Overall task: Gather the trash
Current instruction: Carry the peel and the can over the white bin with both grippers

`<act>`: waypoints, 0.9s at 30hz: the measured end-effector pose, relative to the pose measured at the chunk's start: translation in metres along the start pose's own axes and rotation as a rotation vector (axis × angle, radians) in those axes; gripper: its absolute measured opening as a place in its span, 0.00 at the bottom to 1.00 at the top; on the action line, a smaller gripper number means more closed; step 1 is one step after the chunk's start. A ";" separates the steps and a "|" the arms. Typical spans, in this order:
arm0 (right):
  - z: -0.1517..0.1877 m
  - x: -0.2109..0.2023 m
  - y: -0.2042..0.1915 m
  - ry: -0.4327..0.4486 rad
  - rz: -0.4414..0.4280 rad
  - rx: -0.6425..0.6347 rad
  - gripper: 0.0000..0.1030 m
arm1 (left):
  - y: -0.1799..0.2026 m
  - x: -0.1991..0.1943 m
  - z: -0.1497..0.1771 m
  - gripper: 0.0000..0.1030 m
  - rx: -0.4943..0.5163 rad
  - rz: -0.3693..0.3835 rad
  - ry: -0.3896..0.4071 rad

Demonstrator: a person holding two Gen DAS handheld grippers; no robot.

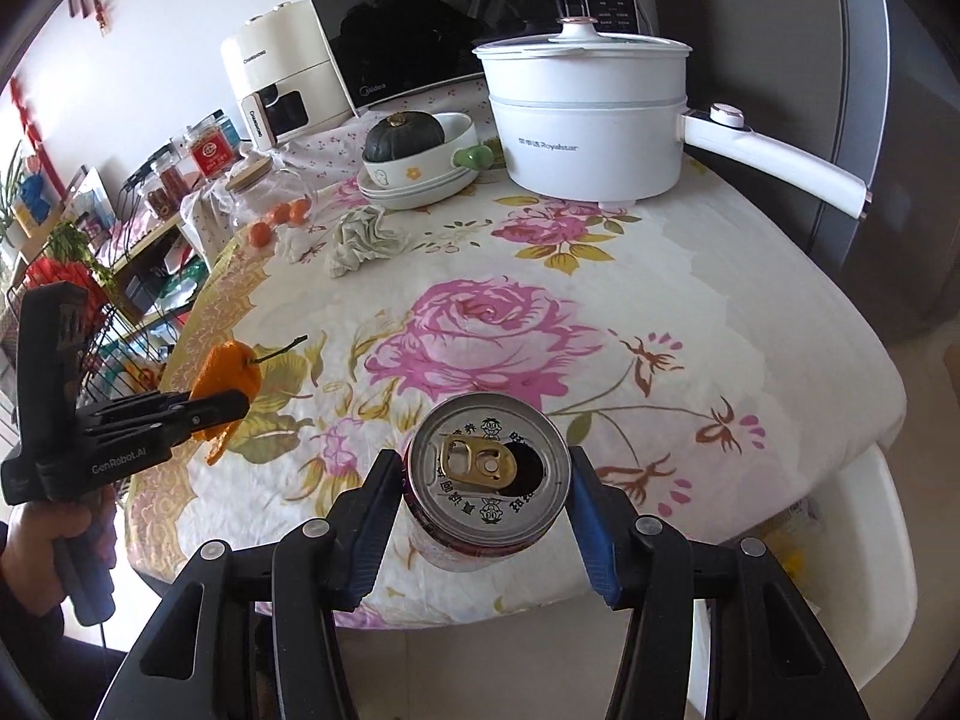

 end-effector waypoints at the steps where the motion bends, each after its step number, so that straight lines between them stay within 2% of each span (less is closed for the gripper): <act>1: 0.001 -0.004 0.003 -0.001 0.006 0.007 0.54 | 0.004 0.001 0.001 0.22 0.006 0.009 -0.005; 9: -0.001 -0.034 0.033 0.012 0.049 0.036 0.54 | 0.041 0.008 -0.005 0.22 0.024 0.098 0.000; 27: 0.017 -0.068 0.133 -0.006 0.180 0.220 0.54 | 0.174 0.047 -0.001 0.22 0.141 0.297 -0.062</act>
Point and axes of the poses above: each gripper's, at about its wrist camera, not at the fingertips, and x roughly the way its jaws point, y to its right, z to its underside, the point moved 7 cm from there along x, roughly the way its jaws point, and after that the axes turned 6 degrees about y, right-handed, at the moved point
